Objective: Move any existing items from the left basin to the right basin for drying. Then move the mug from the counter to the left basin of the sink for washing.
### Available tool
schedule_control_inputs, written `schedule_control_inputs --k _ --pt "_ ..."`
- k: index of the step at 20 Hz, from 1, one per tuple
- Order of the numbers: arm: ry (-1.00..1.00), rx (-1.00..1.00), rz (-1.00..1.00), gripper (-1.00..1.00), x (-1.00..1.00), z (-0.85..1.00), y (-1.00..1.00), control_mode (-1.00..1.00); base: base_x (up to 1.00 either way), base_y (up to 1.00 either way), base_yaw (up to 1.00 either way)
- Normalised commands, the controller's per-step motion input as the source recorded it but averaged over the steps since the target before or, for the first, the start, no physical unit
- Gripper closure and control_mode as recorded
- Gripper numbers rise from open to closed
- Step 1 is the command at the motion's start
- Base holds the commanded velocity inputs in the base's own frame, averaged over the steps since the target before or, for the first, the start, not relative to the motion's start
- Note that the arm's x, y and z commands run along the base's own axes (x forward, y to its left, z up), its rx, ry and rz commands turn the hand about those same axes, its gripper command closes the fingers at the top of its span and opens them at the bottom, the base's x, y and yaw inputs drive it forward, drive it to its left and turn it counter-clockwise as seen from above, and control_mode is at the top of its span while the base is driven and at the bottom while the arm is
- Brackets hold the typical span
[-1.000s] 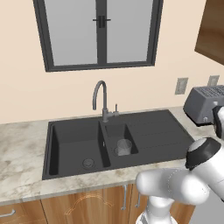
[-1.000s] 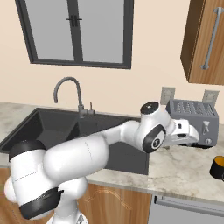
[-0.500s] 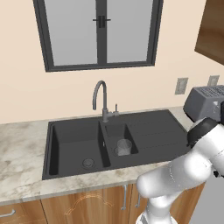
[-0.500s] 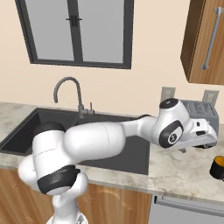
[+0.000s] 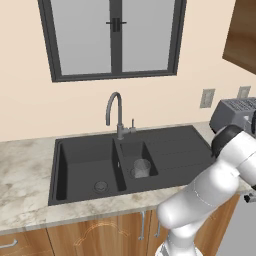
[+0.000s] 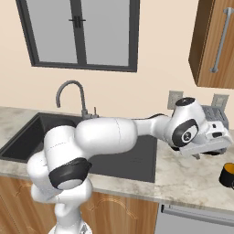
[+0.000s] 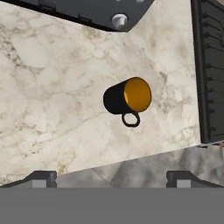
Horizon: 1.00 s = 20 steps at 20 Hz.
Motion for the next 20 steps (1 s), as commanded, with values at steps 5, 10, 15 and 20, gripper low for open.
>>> schedule_control_inputs --k 5,10,15,20 --pt "0.0 0.03 0.0 -1.0 0.0 -0.21 -0.02 -1.0 0.0 0.0 0.0" --pt "0.0 0.04 0.0 -1.0 0.0 -0.28 -0.1 -1.0 0.0 0.0 0.0" --pt "0.0 0.02 0.0 -1.0 0.0 -0.21 -0.26 -1.0 0.0 0.0 0.0" --pt "0.0 0.0 0.0 -1.0 0.03 -0.19 -0.31 -1.0 0.0 0.0 0.0"
